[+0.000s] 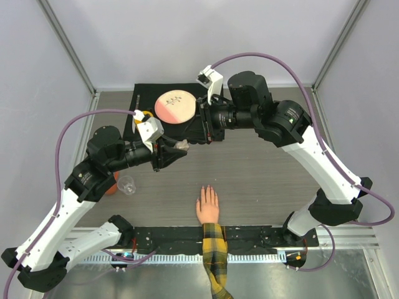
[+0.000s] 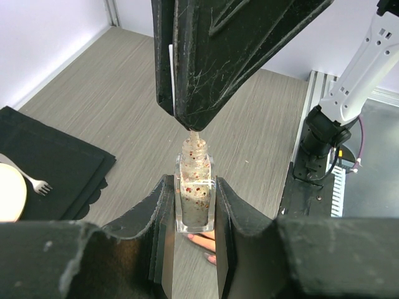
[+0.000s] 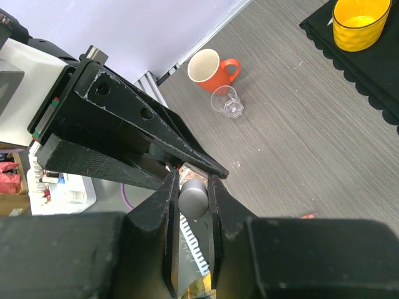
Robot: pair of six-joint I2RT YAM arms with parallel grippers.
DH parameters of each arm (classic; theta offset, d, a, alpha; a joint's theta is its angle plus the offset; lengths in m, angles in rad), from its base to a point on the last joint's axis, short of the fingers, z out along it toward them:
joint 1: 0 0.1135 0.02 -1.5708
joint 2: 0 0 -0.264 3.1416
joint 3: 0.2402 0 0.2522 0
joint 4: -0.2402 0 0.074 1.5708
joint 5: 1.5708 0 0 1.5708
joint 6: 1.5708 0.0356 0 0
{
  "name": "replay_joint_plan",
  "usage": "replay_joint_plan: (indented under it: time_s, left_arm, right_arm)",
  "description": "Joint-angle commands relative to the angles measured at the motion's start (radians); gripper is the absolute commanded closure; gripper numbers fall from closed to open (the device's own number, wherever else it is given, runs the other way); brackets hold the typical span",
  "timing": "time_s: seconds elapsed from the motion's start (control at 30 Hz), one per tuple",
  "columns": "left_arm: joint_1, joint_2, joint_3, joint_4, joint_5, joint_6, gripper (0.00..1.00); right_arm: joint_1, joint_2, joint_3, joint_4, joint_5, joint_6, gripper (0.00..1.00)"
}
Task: Paint the nails
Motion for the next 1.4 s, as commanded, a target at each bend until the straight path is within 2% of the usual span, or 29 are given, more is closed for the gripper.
replay_joint_plan:
  time_s: [0.0, 0.73, 1.03, 1.2, 1.3, 1.37]
  left_arm:
    - [-0.004, -0.016, 0.025, 0.073, 0.011, 0.009, 1.0]
    - [-0.004, -0.019, 0.03, 0.105, -0.012, 0.016, 1.0]
    - [-0.004, -0.025, -0.022, 0.235, -0.067, 0.001, 1.0]
    - [-0.004, -0.028, -0.045, 0.281, -0.08, -0.008, 1.0]
    - [-0.004, -0.026, -0.053, 0.298, -0.078, -0.014, 1.0]
    - [-0.004, -0.023, -0.057, 0.317, -0.083, -0.021, 1.0]
  right_arm:
    - [0.01, 0.009, 0.003, 0.046, 0.009, 0.019, 0.99]
    - [0.036, 0.026, -0.006, 0.025, 0.031, 0.019, 0.99]
    - [0.086, 0.087, 0.024, -0.081, 0.092, 0.019, 0.98]
    - [0.086, 0.101, 0.067, -0.092, 0.123, 0.054, 0.92]
    - [0.086, 0.14, 0.161, -0.142, 0.153, 0.074, 0.83]
    - [0.086, 0.156, 0.219, -0.175, 0.173, 0.091, 0.74]
